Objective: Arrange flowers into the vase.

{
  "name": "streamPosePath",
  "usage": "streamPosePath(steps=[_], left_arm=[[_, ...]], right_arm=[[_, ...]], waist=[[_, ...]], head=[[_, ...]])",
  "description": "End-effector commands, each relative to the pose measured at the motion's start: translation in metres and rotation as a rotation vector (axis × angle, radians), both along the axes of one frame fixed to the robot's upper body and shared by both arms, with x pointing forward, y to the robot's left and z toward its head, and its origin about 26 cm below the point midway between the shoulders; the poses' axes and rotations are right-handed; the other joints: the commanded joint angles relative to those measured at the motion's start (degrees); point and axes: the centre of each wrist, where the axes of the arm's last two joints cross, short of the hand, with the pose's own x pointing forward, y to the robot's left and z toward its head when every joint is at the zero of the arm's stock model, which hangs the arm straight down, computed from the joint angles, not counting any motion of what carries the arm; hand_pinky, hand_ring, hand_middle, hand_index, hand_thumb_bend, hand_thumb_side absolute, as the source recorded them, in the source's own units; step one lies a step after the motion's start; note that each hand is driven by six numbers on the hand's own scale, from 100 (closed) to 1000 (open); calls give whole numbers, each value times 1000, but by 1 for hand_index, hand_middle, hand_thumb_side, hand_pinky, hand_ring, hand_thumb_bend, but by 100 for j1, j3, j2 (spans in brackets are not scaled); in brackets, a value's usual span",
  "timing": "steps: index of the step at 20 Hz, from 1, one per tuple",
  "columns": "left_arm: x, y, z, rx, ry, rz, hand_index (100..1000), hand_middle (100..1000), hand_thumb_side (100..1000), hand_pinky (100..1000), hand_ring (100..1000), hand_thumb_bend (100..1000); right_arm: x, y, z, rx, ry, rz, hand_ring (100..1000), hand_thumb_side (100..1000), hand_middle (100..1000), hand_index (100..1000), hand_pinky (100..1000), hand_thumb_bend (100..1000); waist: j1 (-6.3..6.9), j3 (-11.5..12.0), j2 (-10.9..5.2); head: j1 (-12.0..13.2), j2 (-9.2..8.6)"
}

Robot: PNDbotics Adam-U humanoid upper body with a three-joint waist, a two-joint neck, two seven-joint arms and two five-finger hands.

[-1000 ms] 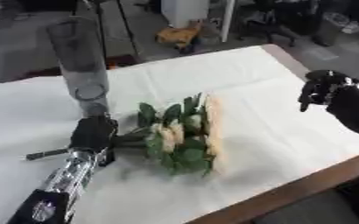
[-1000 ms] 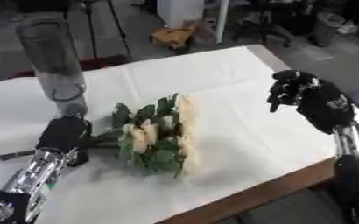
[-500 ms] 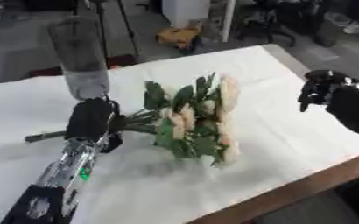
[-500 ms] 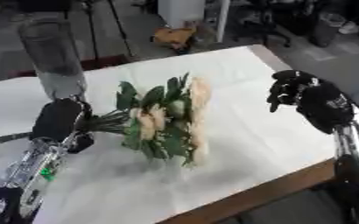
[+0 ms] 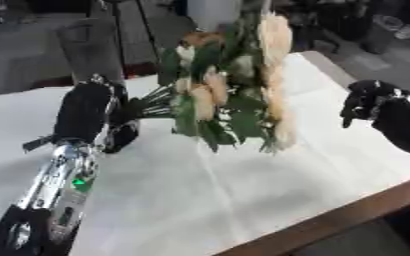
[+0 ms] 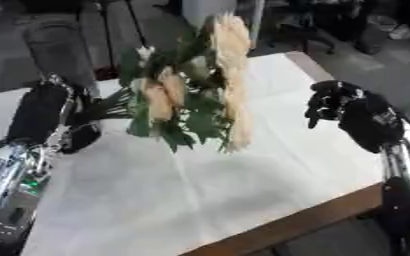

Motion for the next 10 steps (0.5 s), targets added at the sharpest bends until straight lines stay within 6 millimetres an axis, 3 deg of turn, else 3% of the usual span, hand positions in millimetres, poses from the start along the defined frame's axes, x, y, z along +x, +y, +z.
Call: streamPosePath(steps=[1, 5, 10], left_arm=[[-8, 7, 19, -50, -43, -18, 124, 100, 165, 100, 100, 100], [-17, 22, 52, -158, -166, -22, 126, 100, 198, 100, 100, 100], [-39, 42, 78, -274, -301, -16, 127, 100, 208, 100, 100, 100]], right_arm=[[-2, -4, 13, -17, -32, -7, 600, 706, 596, 802, 507, 826], [-4, -6, 10, -10, -22, -14, 600, 703, 596, 801, 507, 826], [-5, -7, 9, -6, -16, -16, 600, 702, 596, 801, 508, 827]], waist=[[-111, 3, -61], [-151, 96, -144], [-159, 143, -186]], head=[[-20, -58], [-68, -78], [-72, -113]])
